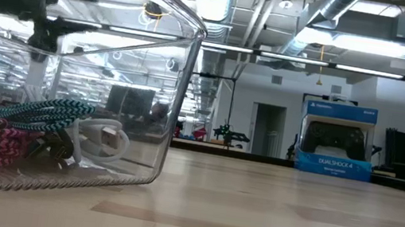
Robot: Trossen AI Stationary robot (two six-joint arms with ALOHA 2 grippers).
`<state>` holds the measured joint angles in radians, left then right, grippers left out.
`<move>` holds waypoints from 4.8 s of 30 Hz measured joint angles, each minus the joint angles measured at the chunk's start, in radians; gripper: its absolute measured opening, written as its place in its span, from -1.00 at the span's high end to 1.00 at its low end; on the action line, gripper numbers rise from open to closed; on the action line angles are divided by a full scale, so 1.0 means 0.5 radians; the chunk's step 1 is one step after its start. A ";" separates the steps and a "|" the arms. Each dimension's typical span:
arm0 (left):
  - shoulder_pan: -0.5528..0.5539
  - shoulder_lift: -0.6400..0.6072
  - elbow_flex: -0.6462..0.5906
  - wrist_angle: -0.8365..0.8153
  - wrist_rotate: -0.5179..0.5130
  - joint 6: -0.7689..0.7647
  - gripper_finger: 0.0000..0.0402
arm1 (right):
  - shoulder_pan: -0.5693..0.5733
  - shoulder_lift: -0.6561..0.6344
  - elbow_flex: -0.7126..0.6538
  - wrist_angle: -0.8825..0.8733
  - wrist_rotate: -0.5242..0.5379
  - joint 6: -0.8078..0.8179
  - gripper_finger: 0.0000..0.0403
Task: Pick and place USB-C Cables
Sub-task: Return to Home Position
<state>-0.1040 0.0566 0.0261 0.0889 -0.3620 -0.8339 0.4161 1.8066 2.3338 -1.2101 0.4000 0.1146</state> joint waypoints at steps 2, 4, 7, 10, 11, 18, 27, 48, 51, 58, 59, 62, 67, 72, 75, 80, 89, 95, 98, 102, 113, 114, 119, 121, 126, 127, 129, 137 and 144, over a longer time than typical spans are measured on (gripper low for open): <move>0.000 -0.001 0.000 0.092 0.145 0.126 0.08 | 0.023 -0.169 -0.048 -0.009 0.009 -0.036 0.15; 0.000 -0.001 0.000 0.182 0.305 0.222 0.08 | 0.050 -0.372 -0.151 0.009 0.051 -0.041 0.15; -0.001 -0.001 0.000 0.301 0.473 0.320 0.08 | 0.102 -0.723 -0.442 0.105 0.185 0.019 0.16; -0.001 -0.001 0.001 0.365 0.545 0.379 0.08 | 0.156 -1.108 -0.931 0.365 0.316 0.092 0.16; -0.001 -0.001 0.001 0.369 0.552 0.398 0.08 | 0.169 -1.242 -1.134 0.505 0.336 0.106 0.16; -0.001 -0.001 0.001 0.373 0.536 0.501 0.08 | 0.094 -2.181 -2.614 1.583 0.356 0.165 0.15; -0.001 -0.001 0.002 0.365 0.526 0.532 0.08 | -0.014 -3.228 -3.598 2.112 0.325 0.310 0.17; 0.000 0.000 0.004 0.158 0.341 0.628 0.08 | -0.022 -3.606 -4.064 2.039 0.409 0.280 0.17; 0.000 -0.001 0.004 0.158 0.339 0.651 0.08 | -0.025 -3.607 -4.136 2.108 0.407 0.295 0.17; 0.000 -0.001 0.004 0.148 0.340 0.764 0.08 | -0.025 -3.608 -4.290 2.194 0.406 0.263 0.17; 0.000 -0.001 0.004 0.148 0.338 0.782 0.08 | -0.025 -3.607 -4.318 2.184 0.406 0.263 0.17; 0.000 -0.001 0.004 0.148 0.329 0.814 0.08 | -0.025 -3.607 -4.389 2.196 0.405 0.289 0.17; 0.000 -0.001 0.004 0.148 0.328 0.816 0.08 | -0.026 -3.608 -4.524 2.339 0.409 0.222 0.17; 0.000 -0.001 0.004 0.148 0.328 0.817 0.08 | -0.026 -3.608 -4.587 2.502 0.348 0.025 0.17; 0.000 -0.001 0.004 0.148 0.336 0.832 0.08 | -0.026 -3.608 -4.588 2.530 0.209 -0.088 0.17; 0.000 -0.001 0.004 0.102 0.347 0.869 0.08 | -0.026 -3.608 -4.588 2.518 -0.029 -0.150 0.17; -0.001 -0.001 0.004 -0.008 0.281 0.853 0.08 | -0.026 -3.607 -4.634 2.546 -0.159 -0.133 0.17; -0.001 -0.001 0.004 -0.009 0.280 1.045 0.08 | -0.026 -3.608 -4.642 2.558 -0.280 -0.076 0.17; -0.001 -0.001 0.004 -0.046 0.278 1.063 0.08 | -0.026 -3.607 -4.640 2.519 -0.280 -0.073 0.17; -0.001 0.000 0.004 -0.167 0.278 1.030 0.08 | -0.025 -3.590 -4.640 2.512 -0.282 -0.073 0.17; -0.001 0.010 0.004 -0.164 0.288 1.028 0.08 | -0.024 -3.588 -4.640 2.503 -0.281 -0.072 0.17; -0.001 0.010 0.004 -0.164 0.288 1.027 0.08 | -0.024 -3.588 -4.640 2.503 -0.281 -0.072 0.17; -0.001 0.010 0.004 -0.165 0.289 1.025 0.08 | -0.024 -3.588 -4.641 2.501 -0.280 -0.071 0.17; -0.001 0.010 0.004 -0.165 0.289 1.025 0.08 | -0.024 -3.588 -4.641 2.500 -0.280 -0.071 0.17; -0.001 0.010 0.004 -0.165 0.289 1.025 0.08 | -0.024 -3.588 -4.641 2.499 -0.279 -0.071 0.17; 0.000 0.010 0.004 -0.165 0.289 1.025 0.08 | -0.024 -3.588 -4.642 2.499 -0.279 -0.071 0.17; -0.001 0.010 0.004 -0.165 0.289 1.025 0.08 | -0.024 -3.588 -4.642 2.499 -0.278 -0.071 0.17; -0.001 0.010 0.004 -0.166 0.289 1.025 0.08 | -0.024 -3.588 -4.643 2.498 -0.277 -0.070 0.17; -0.001 0.010 0.004 -0.166 0.289 1.025 0.08 | -0.024 -3.588 -4.644 2.498 -0.276 -0.070 0.17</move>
<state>-0.1043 0.0616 0.0280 0.0059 -0.2176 -0.3214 0.4042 0.0128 0.0120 0.0387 0.2619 0.0795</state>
